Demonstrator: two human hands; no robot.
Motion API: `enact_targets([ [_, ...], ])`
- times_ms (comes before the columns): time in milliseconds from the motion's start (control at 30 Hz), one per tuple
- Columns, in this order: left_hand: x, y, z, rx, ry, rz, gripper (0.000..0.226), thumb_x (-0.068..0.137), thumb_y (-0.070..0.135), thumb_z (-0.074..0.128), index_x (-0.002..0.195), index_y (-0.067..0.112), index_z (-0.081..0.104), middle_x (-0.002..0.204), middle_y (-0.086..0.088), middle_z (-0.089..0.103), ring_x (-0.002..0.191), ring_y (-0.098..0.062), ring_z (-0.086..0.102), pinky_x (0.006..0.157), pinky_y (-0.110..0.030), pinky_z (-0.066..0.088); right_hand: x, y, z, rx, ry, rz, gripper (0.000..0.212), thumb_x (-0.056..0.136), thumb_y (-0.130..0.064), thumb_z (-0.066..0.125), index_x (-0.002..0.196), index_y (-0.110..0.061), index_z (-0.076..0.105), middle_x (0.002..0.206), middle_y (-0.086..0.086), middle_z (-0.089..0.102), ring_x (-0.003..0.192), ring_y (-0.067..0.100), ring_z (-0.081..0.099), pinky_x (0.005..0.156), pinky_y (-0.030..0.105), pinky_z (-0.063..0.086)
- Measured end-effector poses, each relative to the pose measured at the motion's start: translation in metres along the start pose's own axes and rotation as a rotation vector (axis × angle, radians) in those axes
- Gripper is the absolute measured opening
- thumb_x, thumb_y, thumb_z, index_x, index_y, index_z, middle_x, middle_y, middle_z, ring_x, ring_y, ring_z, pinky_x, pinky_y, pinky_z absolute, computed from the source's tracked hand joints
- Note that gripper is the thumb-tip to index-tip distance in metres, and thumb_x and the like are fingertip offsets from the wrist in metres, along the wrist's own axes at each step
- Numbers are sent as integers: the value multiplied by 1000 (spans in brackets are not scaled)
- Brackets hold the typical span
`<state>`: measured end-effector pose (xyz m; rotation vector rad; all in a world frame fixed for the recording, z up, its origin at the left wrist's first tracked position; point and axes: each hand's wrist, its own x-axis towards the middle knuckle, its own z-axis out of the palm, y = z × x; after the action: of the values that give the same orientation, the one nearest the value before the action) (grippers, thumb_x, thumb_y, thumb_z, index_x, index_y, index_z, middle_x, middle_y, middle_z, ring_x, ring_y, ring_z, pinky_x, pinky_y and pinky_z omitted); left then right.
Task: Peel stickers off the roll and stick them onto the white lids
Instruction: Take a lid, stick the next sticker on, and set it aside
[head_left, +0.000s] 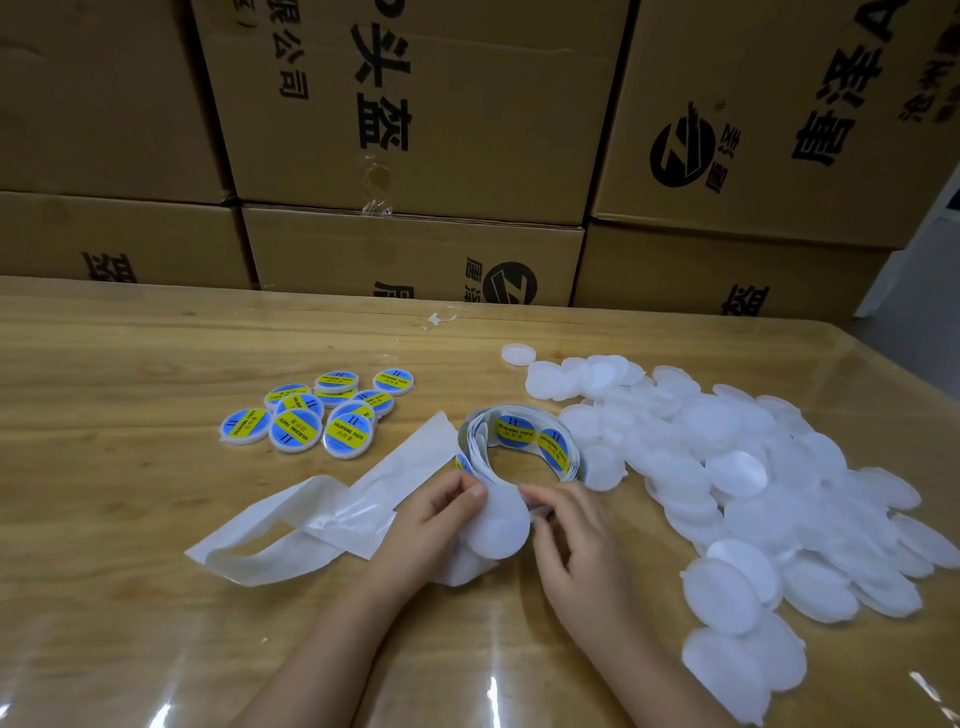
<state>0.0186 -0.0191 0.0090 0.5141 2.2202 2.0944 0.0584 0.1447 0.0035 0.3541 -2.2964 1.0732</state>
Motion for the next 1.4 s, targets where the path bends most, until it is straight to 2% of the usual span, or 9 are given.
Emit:
enact_targets([
  [167,1,1,2,69,123,18,27,85,39,48,73,15,53,63,17,50,63,0,45,60,-12,36,1,-1,-3,-64,-29,-21,18,80,-8,60,93,-17,67,90,-10,60,86,14,57,73,45,48],
  [267,2,1,4,85,197,40,27,97,27,49,74,14,50,62,18,50,61,1,44,59,-12,35,2,-5,-4,-90,-70,-47,8,83,-14,61,86,-19,67,93,-11,60,86,15,55,74,43,46],
  [367,0,1,9,94,266,48,25,99,18,44,73,17,48,60,20,52,58,5,44,57,-10,36,1,-7,-6,-105,-114,-76,11,87,-18,58,87,-22,68,93,-16,63,85,13,52,78,39,39],
  [500,-1,1,13,94,306,17,22,98,22,44,77,18,49,60,18,55,56,4,49,53,-8,38,1,-12,-7,-56,-128,-118,19,90,-27,50,87,-21,68,90,-18,63,85,7,48,78,36,36],
  [667,-1,-2,16,214,274,-65,19,96,33,46,80,23,48,62,-1,62,60,-16,60,65,-38,49,0,-13,-5,53,-152,-150,20,91,-23,50,86,-16,68,87,-14,63,84,11,47,79,33,42],
  [867,-3,-8,17,514,239,-10,20,94,43,41,77,32,39,53,20,56,53,-3,51,53,-28,33,-1,-14,-3,122,-169,-189,17,92,-19,52,88,-16,68,87,-12,63,83,14,48,78,29,43],
  [1100,2,-8,16,704,217,-64,21,96,46,38,83,30,37,60,12,52,73,-19,61,59,-32,34,-1,-13,-3,101,-186,-254,14,93,-20,54,97,-20,68,87,-14,63,81,12,47,75,28,44],
  [1233,0,-6,16,705,205,-52,24,95,49,36,86,28,43,69,7,61,75,-17,63,66,-35,45,-1,-11,-4,-45,-206,-365,19,92,-18,57,104,-26,69,88,-10,60,78,15,47,76,27,42],
  [1400,2,-8,16,733,203,-44,22,96,48,37,87,28,42,65,10,57,75,-17,63,63,-32,42,0,-11,-7,-118,-202,-431,17,92,-23,59,102,-29,70,89,-9,59,79,12,54,75,29,39],
])
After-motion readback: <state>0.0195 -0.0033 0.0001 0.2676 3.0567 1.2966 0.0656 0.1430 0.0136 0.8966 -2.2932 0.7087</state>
